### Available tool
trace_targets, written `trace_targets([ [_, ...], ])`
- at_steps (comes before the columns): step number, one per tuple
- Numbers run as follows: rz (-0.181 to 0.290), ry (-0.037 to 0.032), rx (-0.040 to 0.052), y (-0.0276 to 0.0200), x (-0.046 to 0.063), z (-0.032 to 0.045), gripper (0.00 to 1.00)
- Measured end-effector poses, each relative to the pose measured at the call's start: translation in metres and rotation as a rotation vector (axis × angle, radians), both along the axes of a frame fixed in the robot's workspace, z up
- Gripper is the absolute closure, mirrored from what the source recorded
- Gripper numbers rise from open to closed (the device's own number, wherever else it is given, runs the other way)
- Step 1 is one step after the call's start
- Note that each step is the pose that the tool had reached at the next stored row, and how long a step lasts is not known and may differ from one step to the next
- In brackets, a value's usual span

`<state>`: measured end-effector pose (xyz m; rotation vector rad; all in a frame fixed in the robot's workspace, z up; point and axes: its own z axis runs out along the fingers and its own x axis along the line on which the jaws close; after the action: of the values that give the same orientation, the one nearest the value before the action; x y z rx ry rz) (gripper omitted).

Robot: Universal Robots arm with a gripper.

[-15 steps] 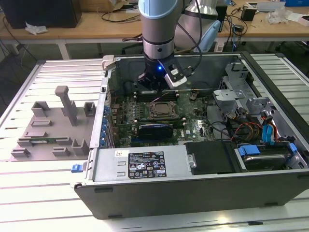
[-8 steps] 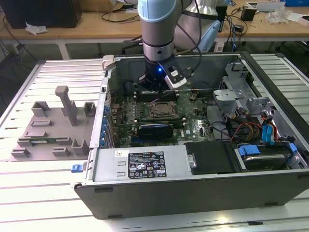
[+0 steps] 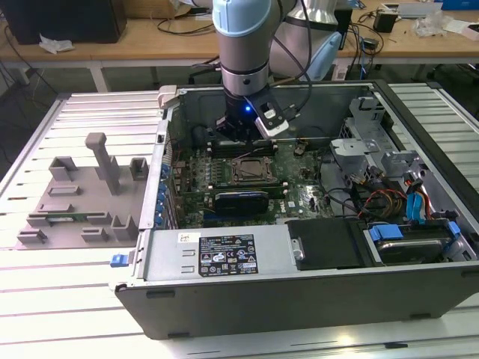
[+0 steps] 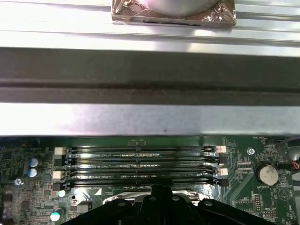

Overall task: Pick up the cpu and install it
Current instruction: 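Install the first cpu locking lever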

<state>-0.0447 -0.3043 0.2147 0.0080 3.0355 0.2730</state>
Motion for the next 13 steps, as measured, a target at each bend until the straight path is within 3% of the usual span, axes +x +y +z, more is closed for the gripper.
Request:
trace_targets([
  [1,0.000,-0.0052,-0.0003,0.0000,0.0000,-0.0004,0.89],
  [3,0.000,-0.0287,-0.0018,0.0001,0.0000,-0.0018,0.89],
  [6,0.000,-0.0546,-0.0023,0.0000,0.0000,-0.0033,0.89],
  [13,-0.019,-0.0560,-0.0028,0.0009,-0.0014,-0.0037,0.89],
])
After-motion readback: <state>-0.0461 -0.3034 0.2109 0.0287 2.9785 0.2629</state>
